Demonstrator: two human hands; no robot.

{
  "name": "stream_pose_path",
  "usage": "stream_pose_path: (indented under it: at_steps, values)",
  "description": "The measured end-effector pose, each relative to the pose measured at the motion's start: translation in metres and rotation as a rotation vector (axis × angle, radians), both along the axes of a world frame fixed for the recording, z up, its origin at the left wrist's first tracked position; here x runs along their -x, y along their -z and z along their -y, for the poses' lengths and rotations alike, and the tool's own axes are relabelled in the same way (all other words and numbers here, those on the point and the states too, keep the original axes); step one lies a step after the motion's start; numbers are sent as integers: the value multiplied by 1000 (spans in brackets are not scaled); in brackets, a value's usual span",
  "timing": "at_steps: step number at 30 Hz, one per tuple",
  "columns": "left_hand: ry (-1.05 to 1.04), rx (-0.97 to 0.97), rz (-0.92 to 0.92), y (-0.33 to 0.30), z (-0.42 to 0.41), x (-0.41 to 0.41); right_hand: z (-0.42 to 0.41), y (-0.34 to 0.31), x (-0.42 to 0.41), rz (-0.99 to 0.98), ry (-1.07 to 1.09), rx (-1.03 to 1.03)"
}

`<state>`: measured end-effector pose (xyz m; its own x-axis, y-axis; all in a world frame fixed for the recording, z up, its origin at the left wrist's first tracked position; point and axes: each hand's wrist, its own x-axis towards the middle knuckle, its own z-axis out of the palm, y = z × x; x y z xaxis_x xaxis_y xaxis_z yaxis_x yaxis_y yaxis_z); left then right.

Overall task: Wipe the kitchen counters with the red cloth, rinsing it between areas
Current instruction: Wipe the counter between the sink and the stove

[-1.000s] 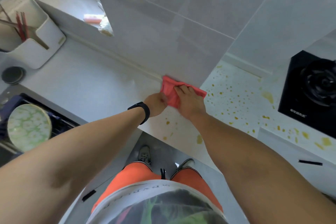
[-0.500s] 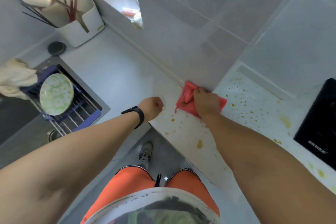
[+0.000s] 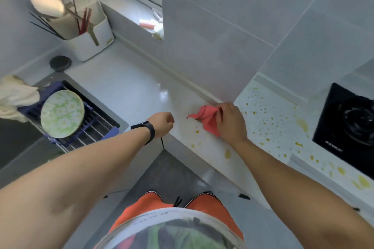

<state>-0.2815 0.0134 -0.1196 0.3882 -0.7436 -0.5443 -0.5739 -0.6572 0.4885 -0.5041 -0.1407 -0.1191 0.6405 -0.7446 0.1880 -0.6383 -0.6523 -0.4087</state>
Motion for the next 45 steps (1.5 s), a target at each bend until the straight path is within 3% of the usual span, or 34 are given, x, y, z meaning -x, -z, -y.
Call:
stream_pose_path:
  at_steps: [6,13,17,21,26,30,33,36,38,40,43,45]
  values:
    - [68,59,-117,-6,-23,-16,-47,-39,-10,218,128,-110]
    - [33,294,-448,-29,-27,1,-73,-49,-39,347,278,-421]
    - [-133,381,-710,-46,-28,9,-81,-61,-43,271,242,-397]
    - [-279,299,-918,-66,-22,10,-93,-71,-33,140,45,-276]
    - [-243,260,-673,-79,-8,15,-100,-63,-13,70,-130,-149]
    - [-236,127,-758,-96,-10,33,-106,-64,-2,69,-161,-114]
    - [-273,166,-803,-96,-8,44,-111,-68,6,79,-143,-131]
    - [-334,303,-862,-102,-1,54,-115,-78,16,312,62,-325]
    - [-391,382,-920,-112,4,55,-111,-78,20,523,427,-484]
    - [-414,422,-1016,-119,9,53,-103,-69,27,575,747,-802]
    - [-419,383,-1107,-132,11,51,-95,-58,30,552,662,-1416]
    - [-441,347,-1101,-134,10,48,-93,-66,20,632,523,-1512]
